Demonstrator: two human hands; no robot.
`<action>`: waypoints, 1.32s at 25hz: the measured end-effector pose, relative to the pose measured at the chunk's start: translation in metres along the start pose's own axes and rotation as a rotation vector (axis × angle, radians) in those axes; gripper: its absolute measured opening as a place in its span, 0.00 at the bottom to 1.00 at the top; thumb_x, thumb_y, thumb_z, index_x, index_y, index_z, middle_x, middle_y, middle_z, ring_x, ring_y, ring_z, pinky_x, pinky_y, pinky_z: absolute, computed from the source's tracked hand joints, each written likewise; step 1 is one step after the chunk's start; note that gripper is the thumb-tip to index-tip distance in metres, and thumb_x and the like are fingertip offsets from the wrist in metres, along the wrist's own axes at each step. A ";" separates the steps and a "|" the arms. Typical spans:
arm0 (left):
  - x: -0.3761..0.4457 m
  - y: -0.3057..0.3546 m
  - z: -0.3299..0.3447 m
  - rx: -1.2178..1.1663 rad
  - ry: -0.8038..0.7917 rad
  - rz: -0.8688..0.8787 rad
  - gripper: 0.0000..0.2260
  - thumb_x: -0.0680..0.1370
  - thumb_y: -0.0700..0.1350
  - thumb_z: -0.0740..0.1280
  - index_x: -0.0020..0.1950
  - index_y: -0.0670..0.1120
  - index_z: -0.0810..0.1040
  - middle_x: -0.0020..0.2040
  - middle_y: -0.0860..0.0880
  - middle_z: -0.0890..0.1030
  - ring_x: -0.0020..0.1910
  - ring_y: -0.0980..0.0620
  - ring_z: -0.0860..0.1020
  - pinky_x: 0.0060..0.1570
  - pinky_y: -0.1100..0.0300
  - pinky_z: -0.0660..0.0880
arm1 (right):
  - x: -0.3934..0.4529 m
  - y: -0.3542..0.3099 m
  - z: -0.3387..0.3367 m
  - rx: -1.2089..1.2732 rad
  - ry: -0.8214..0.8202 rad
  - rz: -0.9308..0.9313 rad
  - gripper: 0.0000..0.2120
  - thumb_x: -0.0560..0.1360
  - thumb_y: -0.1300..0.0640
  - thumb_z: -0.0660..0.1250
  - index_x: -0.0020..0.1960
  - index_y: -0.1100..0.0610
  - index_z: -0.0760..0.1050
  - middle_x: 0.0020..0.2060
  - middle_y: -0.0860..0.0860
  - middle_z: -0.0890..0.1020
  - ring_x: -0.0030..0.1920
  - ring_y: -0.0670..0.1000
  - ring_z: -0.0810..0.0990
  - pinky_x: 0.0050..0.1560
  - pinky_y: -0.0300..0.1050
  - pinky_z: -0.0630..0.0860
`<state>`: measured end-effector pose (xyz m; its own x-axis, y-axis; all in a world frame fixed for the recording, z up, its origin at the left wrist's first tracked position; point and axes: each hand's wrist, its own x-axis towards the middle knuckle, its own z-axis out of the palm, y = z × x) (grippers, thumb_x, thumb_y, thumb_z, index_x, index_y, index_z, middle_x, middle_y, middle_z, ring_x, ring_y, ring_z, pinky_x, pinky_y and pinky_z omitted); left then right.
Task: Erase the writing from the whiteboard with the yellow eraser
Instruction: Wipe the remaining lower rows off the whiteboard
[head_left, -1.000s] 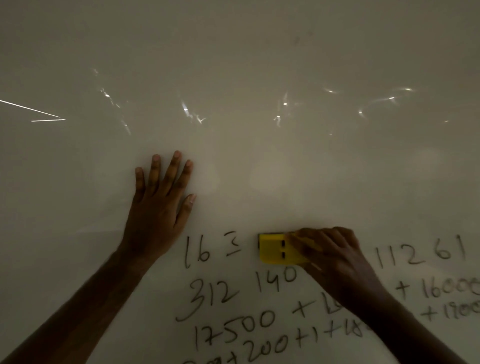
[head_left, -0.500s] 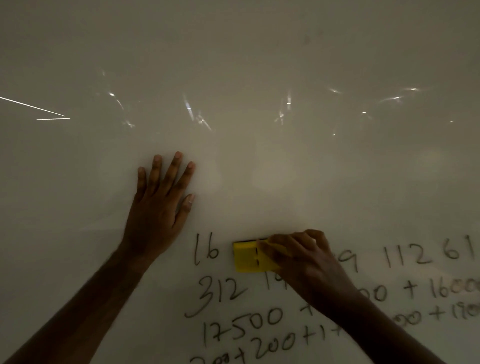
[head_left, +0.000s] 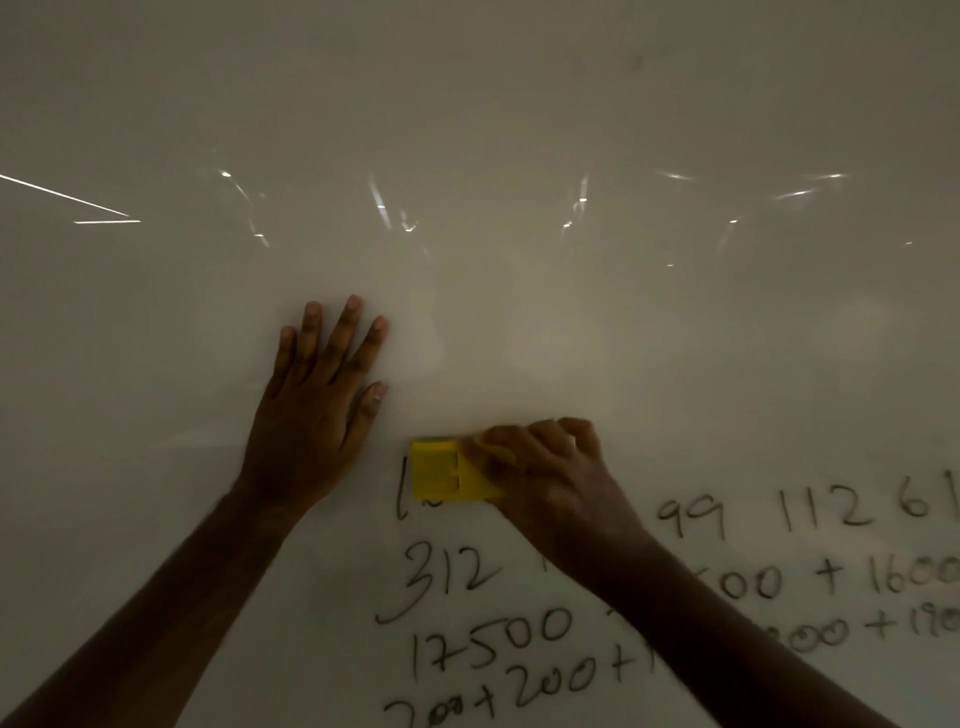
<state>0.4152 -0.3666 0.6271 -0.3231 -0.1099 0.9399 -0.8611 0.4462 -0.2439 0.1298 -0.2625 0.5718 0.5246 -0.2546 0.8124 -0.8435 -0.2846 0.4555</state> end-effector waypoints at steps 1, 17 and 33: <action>-0.001 -0.002 0.000 0.006 0.004 0.004 0.28 0.89 0.55 0.53 0.89 0.49 0.57 0.89 0.45 0.54 0.88 0.38 0.49 0.86 0.41 0.46 | -0.013 -0.002 0.002 -0.005 -0.015 -0.036 0.28 0.80 0.48 0.70 0.79 0.47 0.68 0.69 0.48 0.76 0.61 0.54 0.77 0.62 0.60 0.73; -0.008 -0.004 0.004 0.040 0.048 -0.006 0.29 0.88 0.55 0.54 0.89 0.48 0.57 0.89 0.44 0.56 0.88 0.37 0.51 0.86 0.39 0.49 | -0.047 -0.010 0.008 0.011 -0.020 -0.041 0.30 0.80 0.49 0.72 0.79 0.49 0.69 0.67 0.50 0.77 0.60 0.54 0.77 0.61 0.60 0.73; -0.018 -0.007 0.007 0.010 0.119 -0.070 0.27 0.89 0.53 0.52 0.88 0.44 0.59 0.88 0.42 0.58 0.88 0.38 0.54 0.86 0.38 0.51 | -0.038 -0.005 0.001 -0.016 -0.053 -0.048 0.29 0.79 0.46 0.71 0.78 0.48 0.69 0.66 0.49 0.77 0.57 0.54 0.78 0.58 0.59 0.74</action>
<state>0.4242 -0.3745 0.6106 -0.2142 -0.0342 0.9762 -0.8838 0.4324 -0.1787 0.1142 -0.2522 0.5382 0.5699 -0.2898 0.7689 -0.8185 -0.2827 0.5001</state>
